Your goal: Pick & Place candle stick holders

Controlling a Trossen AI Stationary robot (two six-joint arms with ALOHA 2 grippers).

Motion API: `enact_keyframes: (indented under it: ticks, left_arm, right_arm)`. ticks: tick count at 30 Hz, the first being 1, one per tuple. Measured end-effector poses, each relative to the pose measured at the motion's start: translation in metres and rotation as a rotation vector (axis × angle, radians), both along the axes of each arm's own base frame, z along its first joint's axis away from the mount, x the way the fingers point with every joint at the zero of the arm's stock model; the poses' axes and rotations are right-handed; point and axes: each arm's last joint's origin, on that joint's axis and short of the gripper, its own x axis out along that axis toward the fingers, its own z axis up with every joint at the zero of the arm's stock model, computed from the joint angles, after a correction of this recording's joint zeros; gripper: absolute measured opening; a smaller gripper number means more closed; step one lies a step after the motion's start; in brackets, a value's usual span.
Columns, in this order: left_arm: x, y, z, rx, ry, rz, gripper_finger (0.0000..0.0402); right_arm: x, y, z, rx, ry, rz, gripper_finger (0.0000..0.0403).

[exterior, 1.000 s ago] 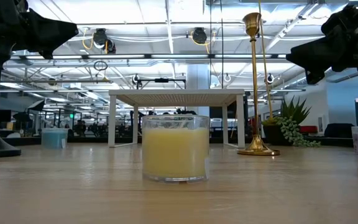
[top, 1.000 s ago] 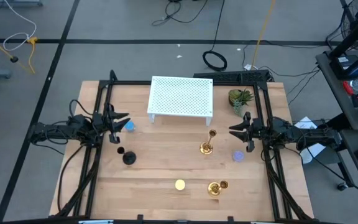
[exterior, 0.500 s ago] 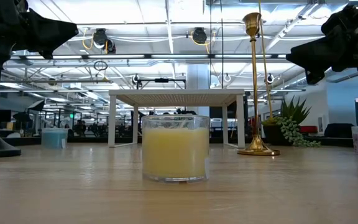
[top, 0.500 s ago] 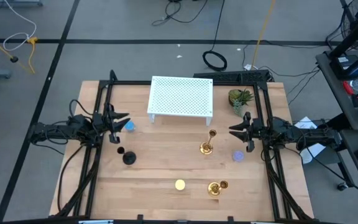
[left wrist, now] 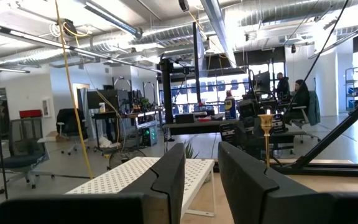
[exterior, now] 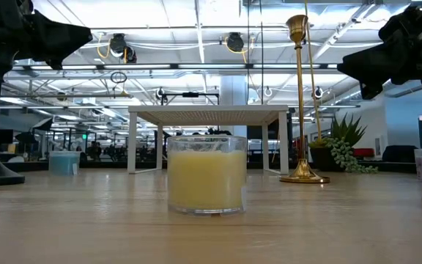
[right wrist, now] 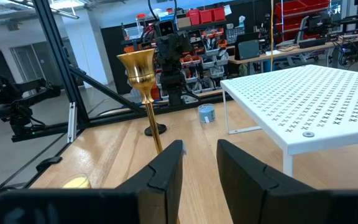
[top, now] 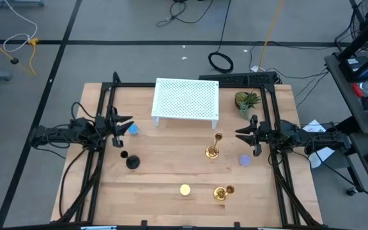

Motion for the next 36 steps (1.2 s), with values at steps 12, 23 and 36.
enact_keyframes:
  ticks: [12, 23, 36]
  left_arm:
    - [0.0, 0.0, 0.0, 0.0, 0.0, 0.0, 0.0104]
    - [-0.0006, 0.0, 0.0017, 0.0, -0.019, 0.0, 0.0104]
    - [-0.0016, 0.0002, 0.0043, -0.002, -0.048, 0.003, 0.0104]
  right_arm:
    - [0.0, 0.0, 0.0, 0.0, 0.0, 0.001, 0.0098]
    - [0.0, 0.0, 0.0, 0.0, 0.0, 0.0, 0.0098]
    - [0.0, 0.0, 0.0, 0.0, 0.0, 0.0, 0.0098]
